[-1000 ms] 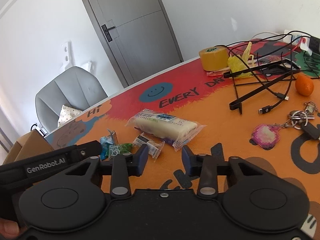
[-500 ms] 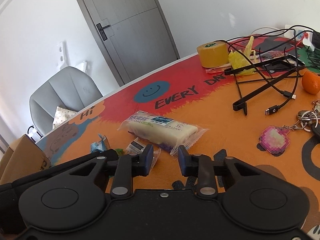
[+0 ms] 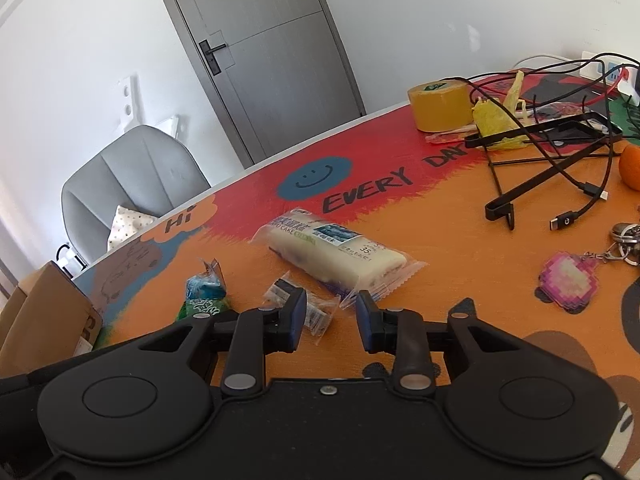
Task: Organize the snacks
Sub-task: 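Grasp the green packet with the left tool while the right tool approaches the small clear packet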
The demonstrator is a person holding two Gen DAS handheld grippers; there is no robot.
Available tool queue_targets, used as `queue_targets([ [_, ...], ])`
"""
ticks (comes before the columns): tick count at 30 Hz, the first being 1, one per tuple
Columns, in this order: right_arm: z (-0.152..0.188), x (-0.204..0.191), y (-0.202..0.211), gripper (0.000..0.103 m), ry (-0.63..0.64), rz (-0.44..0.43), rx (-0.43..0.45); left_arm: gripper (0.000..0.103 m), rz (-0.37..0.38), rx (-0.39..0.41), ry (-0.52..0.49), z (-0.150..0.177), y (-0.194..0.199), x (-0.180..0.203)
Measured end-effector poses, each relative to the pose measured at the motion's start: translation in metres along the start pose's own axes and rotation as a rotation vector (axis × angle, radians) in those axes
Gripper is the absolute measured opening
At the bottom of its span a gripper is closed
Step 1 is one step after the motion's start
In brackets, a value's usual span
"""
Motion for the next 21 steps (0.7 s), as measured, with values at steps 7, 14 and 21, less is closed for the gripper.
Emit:
queue_targets([
  [7, -0.002, -0.010, -0.001, 0.032, 0.009, -0.015, 0.004, 0.033, -0.003, 0.022, 0.001, -0.003, 0.014, -0.008],
  [14, -0.008, -0.018, 0.002, 0.045, 0.006, -0.025, 0.043, 0.033, -0.019, 0.046, 0.003, -0.009, 0.024, -0.019],
  [21, -0.010, -0.034, -0.006, 0.045, 0.025, -0.047, 0.039, 0.033, -0.050, 0.056, 0.016, -0.012, 0.032, -0.035],
])
Point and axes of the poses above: each gripper's, at about its wrist camera, not at the fingertips, and y roughly against the way its jaws point, x to its right, z to its underside, the point moved 8 cm from there along -y, roughly the way its jaws point, and after that the axes turned 10 degrees about z, right-handed, at the moved point
